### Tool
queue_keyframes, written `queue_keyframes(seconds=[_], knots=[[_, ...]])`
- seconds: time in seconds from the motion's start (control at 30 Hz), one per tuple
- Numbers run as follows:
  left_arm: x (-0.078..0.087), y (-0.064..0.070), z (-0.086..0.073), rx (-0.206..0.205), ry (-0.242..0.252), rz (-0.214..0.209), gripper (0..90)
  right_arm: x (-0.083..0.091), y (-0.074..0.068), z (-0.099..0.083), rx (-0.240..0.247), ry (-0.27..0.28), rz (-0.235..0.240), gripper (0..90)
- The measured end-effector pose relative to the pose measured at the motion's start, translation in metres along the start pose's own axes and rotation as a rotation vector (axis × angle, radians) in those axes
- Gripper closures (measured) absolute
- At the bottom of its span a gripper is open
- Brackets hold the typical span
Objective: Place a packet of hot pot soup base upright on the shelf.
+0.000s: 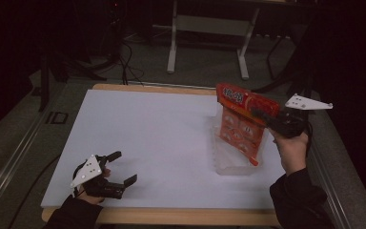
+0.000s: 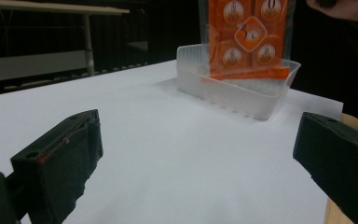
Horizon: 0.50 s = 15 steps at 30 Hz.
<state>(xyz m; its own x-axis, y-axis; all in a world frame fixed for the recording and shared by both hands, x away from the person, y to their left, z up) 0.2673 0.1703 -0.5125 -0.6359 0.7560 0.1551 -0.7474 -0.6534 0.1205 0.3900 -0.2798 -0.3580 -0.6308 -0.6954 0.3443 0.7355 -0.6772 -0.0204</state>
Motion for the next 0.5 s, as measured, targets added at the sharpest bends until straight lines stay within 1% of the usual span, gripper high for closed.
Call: queue_keyframes(seconds=[0.1,0.2,0.33,0.43,0.5], knots=[[0.000,-0.001,0.000,0.003,0.002,0.001,2.1,-0.004,0.002,-0.010,-0.024,-0.005,0.009,90.0],[0.000,-0.001,-0.001,0.003,0.002,0.001,2.1,-0.006,0.003,-0.018,-0.036,-0.005,0.007,90.0],[-0.001,-0.001,-0.001,0.006,0.001,-0.004,2.1,-0.007,0.005,-0.028,-0.062,0.009,0.011,90.0],[-0.001,-0.001,-0.002,0.008,0.001,-0.006,2.1,-0.009,0.007,-0.036,-0.074,0.000,0.011,90.0],[0.000,-0.001,-0.002,0.011,0.001,-0.008,2.1,-0.007,0.009,-0.040,-0.082,0.015,0.009,90.0]])
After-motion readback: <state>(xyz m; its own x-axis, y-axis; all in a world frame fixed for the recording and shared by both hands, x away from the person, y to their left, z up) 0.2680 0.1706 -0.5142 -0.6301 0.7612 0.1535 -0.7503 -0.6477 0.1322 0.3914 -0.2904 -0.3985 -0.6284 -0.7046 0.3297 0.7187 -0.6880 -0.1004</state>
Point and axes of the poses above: each handheld gripper's, and its own axes: x roughly backward along the jaws, z roughly out of its top, y roughly to its right, the point moved 5 cm from there along -x, roughly forward along the jaws, and after that the axes turned 2 degrees about x, right-handed, at the moved point
